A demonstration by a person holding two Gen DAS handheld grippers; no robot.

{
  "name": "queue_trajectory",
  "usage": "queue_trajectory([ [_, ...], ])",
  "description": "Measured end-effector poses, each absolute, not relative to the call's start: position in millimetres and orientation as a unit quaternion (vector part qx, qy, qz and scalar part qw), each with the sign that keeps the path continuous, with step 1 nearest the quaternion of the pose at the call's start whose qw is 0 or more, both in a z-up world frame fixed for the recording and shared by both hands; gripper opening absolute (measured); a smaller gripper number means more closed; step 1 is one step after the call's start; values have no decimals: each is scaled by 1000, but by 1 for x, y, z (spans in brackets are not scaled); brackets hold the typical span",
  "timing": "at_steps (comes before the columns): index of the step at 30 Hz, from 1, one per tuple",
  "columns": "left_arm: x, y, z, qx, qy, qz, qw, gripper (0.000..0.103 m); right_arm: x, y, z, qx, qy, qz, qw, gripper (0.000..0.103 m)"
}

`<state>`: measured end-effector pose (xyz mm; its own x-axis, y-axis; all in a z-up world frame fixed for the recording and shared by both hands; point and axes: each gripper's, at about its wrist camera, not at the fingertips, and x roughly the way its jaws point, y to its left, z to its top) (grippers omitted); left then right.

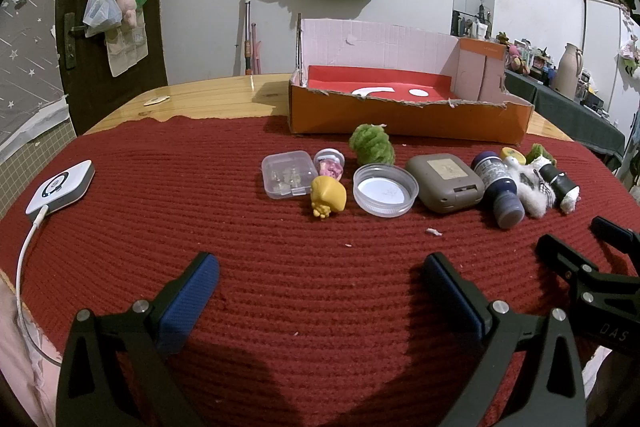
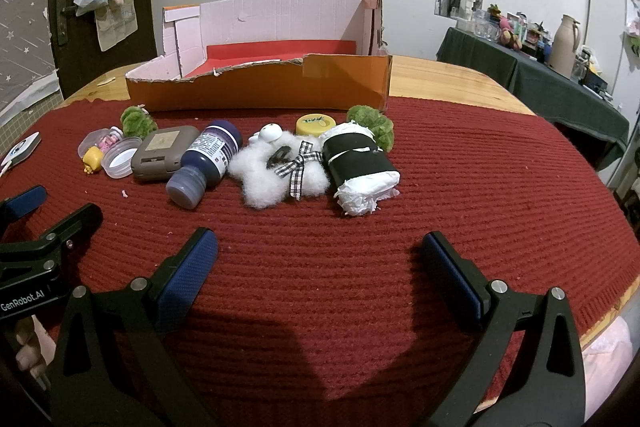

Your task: Organize objects

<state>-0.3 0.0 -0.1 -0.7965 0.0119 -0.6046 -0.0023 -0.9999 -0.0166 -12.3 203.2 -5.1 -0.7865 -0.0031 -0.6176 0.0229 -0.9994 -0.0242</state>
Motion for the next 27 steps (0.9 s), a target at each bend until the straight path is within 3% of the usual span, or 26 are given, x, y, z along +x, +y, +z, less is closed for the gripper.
queue_trajectory([
  [27,-12,-9,8,-356,-20,933,41,103,-13,215,9,328,10,-945,10,103],
])
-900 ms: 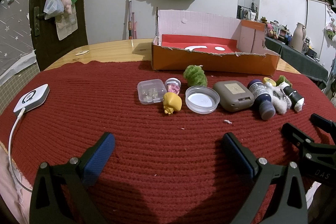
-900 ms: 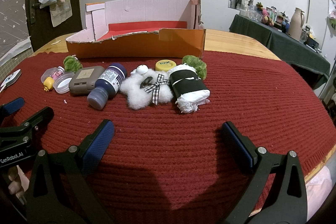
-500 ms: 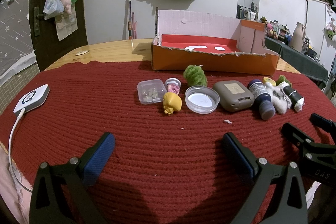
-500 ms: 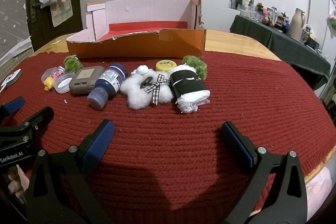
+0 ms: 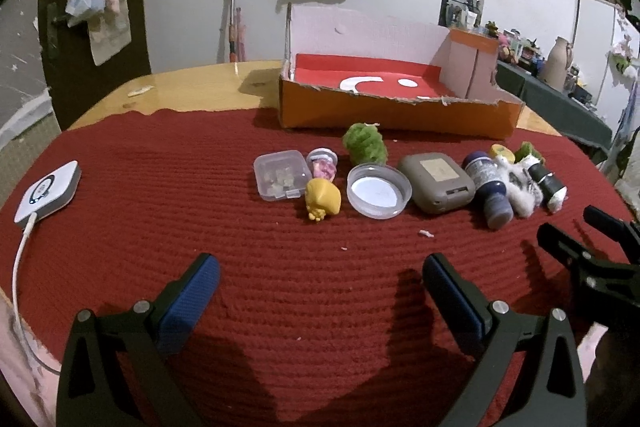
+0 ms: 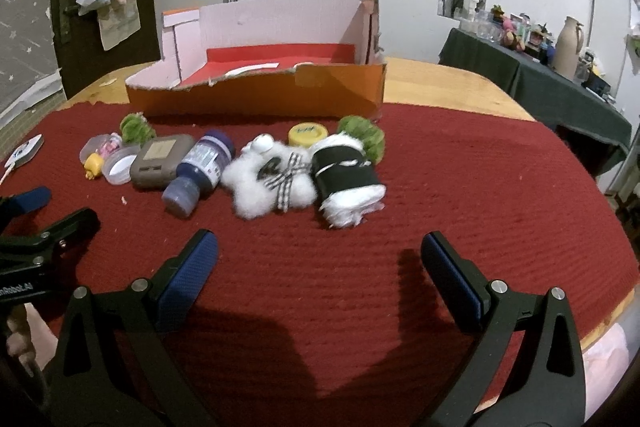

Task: Organize objects
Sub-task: 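Move both grippers toward the clear box and the black-white roll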

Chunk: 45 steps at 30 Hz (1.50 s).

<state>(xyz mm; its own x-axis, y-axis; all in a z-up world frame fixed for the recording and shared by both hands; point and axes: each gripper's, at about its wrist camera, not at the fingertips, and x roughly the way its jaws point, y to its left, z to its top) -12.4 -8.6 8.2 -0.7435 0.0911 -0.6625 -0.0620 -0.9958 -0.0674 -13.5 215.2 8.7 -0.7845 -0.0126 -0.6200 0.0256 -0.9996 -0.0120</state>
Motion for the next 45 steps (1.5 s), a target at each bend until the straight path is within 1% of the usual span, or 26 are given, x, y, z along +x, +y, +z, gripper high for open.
queue_trajectory([
  [7,-29,-28,20,-373,-36,926,46,103,-23,228,25,322,10,-947,5,103],
  [13,-45,-46,35,-367,-19,930,33,103,-35,240,31,331,-1,-944,7,103],
  [19,-72,-61,30,-400,-9,916,40,103,-45,246,35,336,3,-942,-2,103],
  [31,-89,-55,32,-405,32,912,58,103,-55,256,36,348,-3,-937,-9,103],
  [40,-95,-49,32,-420,33,903,81,103,-56,256,34,353,-4,-936,-4,103],
  [45,-101,-53,29,-427,38,900,76,103,-57,258,32,356,-5,-935,-3,103],
])
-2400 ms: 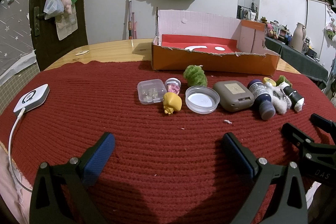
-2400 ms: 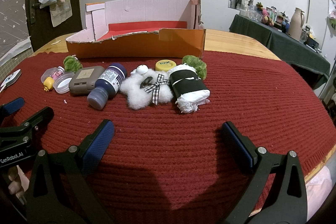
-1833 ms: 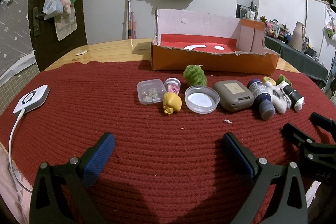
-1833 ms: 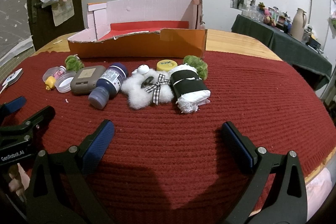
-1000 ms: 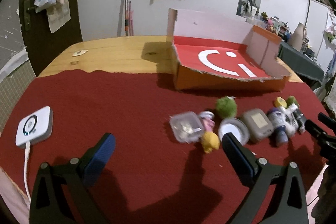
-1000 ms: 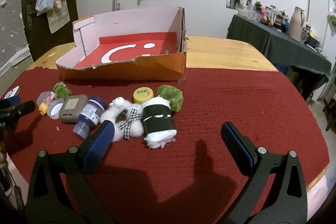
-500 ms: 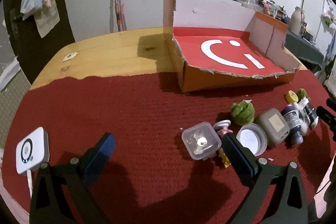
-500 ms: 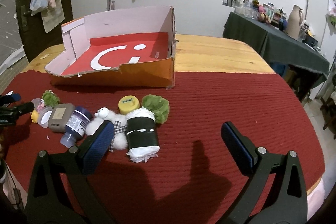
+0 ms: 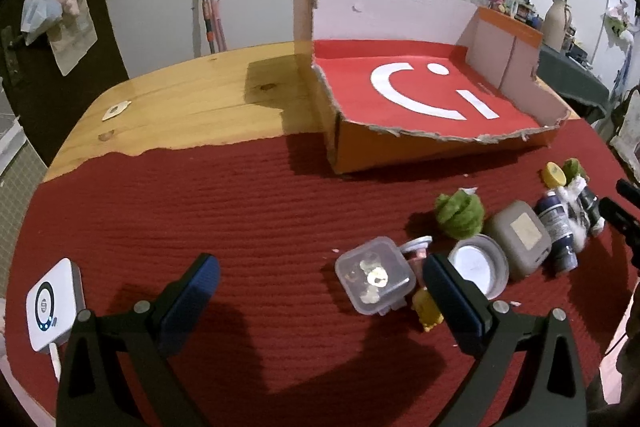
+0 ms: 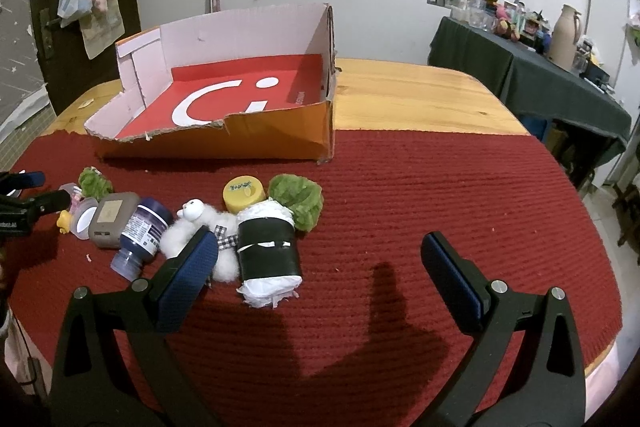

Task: Organize objects
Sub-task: 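Move both grippers toward the clear box and the black-white roll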

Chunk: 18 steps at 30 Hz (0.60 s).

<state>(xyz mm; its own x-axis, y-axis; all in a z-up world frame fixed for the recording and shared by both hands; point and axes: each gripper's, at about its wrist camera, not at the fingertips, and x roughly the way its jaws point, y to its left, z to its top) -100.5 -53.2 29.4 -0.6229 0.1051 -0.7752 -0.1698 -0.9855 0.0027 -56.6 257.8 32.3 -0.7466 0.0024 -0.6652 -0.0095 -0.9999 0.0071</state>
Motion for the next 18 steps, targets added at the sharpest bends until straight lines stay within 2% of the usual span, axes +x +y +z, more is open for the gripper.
queue_trajectory([
  [18,-100,-61,19,-443,64,891,80,103,-51,263,27,-358,-1,934,3,103],
])
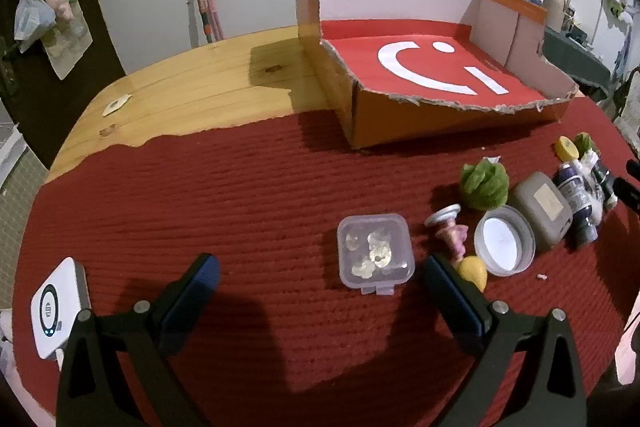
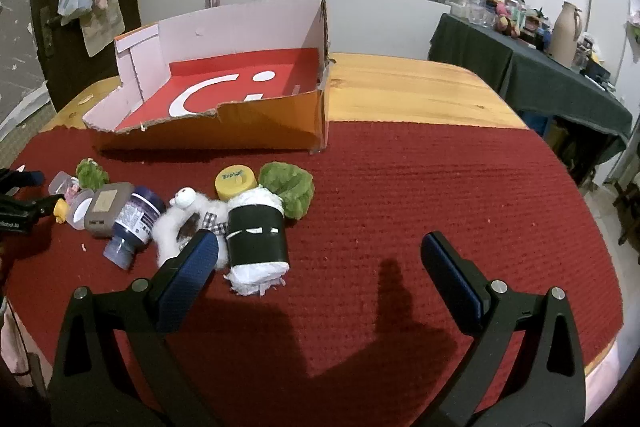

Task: Organize objects
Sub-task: 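Move both grippers toward the clear box and the black-white roll, then grasp the clear plastic box with the left gripper while the right grasps the black-white roll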

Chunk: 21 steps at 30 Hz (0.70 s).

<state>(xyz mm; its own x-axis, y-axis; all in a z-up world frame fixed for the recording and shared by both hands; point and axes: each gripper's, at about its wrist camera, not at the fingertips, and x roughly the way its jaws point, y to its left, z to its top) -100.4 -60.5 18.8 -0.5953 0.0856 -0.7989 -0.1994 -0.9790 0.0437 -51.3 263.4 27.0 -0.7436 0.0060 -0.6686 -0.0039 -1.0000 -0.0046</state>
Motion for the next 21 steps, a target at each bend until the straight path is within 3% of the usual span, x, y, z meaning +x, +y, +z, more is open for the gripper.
queue_trajectory([
  [5,-104,-60,19,-440,48,891,98,92,-54,256,24,-360,-26,933,-3,97],
  [9,-106,-55,20,-433,47,894,108,79,-61,251,20,-372,-29,928,-19,79],
  [11,-105,-52,22,-428,46,894,120,68,-65,249,19,-379,-18,924,-38,64],
  [13,-104,-49,23,-423,45,895,132,40,-69,247,16,-388,-8,920,-56,46],
  [16,-102,-46,25,-421,35,894,147,37,-70,246,14,-387,2,919,-73,24],
  [21,-90,-44,35,-397,33,906,142,37,-64,246,19,-378,11,922,-86,24],
])
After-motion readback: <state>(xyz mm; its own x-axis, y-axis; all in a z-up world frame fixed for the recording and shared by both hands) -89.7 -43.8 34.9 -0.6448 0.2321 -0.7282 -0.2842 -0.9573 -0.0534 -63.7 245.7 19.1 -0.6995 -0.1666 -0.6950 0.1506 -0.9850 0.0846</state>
